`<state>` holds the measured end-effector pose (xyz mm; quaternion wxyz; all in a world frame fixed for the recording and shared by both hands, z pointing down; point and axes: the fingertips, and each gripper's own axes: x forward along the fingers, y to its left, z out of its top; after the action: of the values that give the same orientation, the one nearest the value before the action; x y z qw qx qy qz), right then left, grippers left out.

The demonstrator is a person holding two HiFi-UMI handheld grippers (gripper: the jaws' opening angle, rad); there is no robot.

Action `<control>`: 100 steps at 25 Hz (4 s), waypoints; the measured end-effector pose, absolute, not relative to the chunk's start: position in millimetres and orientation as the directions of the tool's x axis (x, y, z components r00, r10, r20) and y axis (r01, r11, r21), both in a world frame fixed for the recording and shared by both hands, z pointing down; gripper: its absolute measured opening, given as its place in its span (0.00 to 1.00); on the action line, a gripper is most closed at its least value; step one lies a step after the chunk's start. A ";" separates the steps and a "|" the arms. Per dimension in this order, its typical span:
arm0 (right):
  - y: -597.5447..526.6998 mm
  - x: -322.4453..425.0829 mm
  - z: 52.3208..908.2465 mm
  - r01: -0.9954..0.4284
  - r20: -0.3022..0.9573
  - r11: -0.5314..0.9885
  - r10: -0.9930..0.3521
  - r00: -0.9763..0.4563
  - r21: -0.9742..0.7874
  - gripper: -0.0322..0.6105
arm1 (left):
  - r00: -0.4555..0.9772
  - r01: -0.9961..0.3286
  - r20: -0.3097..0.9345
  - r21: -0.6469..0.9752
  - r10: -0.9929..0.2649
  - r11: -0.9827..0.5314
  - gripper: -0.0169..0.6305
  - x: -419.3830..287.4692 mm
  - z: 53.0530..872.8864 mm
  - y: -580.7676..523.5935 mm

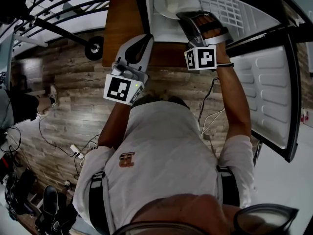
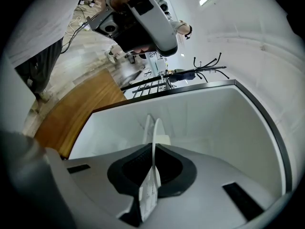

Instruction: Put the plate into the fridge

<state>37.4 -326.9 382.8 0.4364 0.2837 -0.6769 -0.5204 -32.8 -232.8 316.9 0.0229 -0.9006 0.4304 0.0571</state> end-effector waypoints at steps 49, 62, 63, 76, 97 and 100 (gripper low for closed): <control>-315.1 46.2 390.1 -0.115 0.330 0.427 -0.820 -0.468 0.897 0.12 | 0.668 -0.740 -0.079 0.038 -0.740 -0.672 0.06 -23.9 333.1 -220.7; -274.9 41.1 357.8 -0.390 0.213 0.479 -0.803 -0.556 0.786 0.12 | 0.692 -0.717 -0.093 0.036 -0.716 -0.697 0.06 -11.1 328.8 -224.8; -269.7 38.9 353.5 -0.435 0.197 0.498 -0.797 -0.571 0.750 0.12 | 0.693 -0.715 -0.095 0.036 -0.714 -0.699 0.06 -10.3 327.9 -225.4; -219.7 27.4 326.8 -0.720 -0.021 0.636 -0.746 -0.666 0.278 0.11 | 0.725 -0.680 -0.124 0.028 -0.678 -0.733 0.06 3.2 320.1 -218.9; -189.2 29.7 327.8 -0.787 -0.072 0.612 -0.784 -0.616 0.074 0.10 | 0.742 -0.663 -0.120 0.022 -0.660 -0.749 0.06 5.6 319.8 -197.8; -187.7 29.2 328.0 -0.789 -0.054 0.610 -0.787 -0.614 0.080 0.10 | 0.742 -0.662 -0.120 0.024 -0.659 -0.750 0.06 4.2 318.1 -196.8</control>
<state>29.2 -187.7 328.0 -0.0069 0.4391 -0.8971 -0.0477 4.2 -196.8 318.1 0.0103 -0.9333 0.3537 0.0606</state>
